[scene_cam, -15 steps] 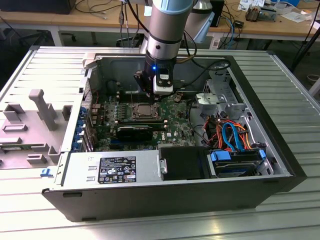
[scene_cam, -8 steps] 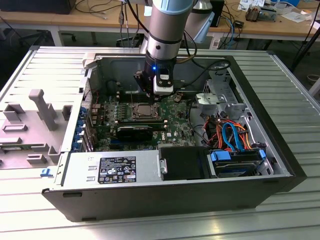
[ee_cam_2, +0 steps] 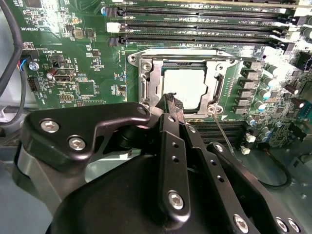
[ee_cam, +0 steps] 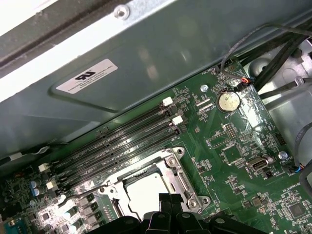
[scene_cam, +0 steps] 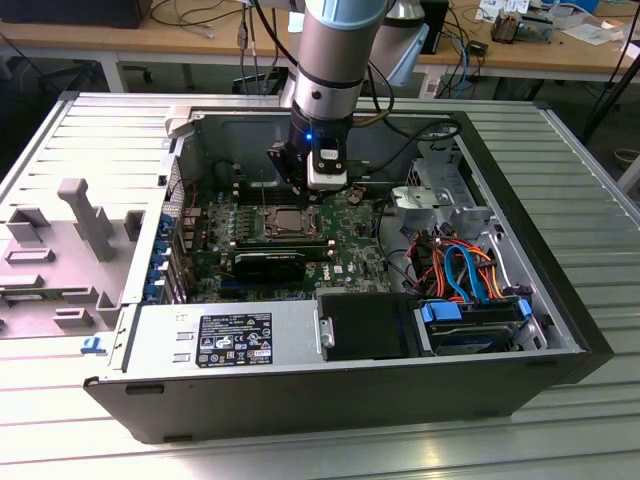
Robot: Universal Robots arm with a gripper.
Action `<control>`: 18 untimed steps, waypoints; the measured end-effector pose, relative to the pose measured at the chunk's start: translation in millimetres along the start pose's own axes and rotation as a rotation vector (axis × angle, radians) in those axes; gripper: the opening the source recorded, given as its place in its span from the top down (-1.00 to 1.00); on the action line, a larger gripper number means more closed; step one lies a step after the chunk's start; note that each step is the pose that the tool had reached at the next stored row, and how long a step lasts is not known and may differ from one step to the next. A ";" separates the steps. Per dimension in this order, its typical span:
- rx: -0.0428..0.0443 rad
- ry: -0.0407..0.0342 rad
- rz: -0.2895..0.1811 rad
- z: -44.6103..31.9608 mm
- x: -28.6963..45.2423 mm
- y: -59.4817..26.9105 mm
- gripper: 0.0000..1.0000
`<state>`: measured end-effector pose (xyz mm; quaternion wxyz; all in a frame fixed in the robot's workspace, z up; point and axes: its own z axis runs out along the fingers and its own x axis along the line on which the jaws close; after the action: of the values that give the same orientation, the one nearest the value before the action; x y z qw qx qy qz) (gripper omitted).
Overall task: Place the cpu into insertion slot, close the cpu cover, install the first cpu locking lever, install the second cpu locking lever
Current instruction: 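Install the first cpu locking lever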
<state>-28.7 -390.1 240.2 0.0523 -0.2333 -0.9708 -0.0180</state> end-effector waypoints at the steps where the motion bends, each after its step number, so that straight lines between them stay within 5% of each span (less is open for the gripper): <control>1: -0.0001 0.0002 -0.001 0.0 0.0 -0.1 0.79; 18: -0.0006 0.0010 -0.010 0.0 -0.3 -0.6 0.79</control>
<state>-28.7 -390.7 240.2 0.0527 -0.2283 -0.9720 -0.0187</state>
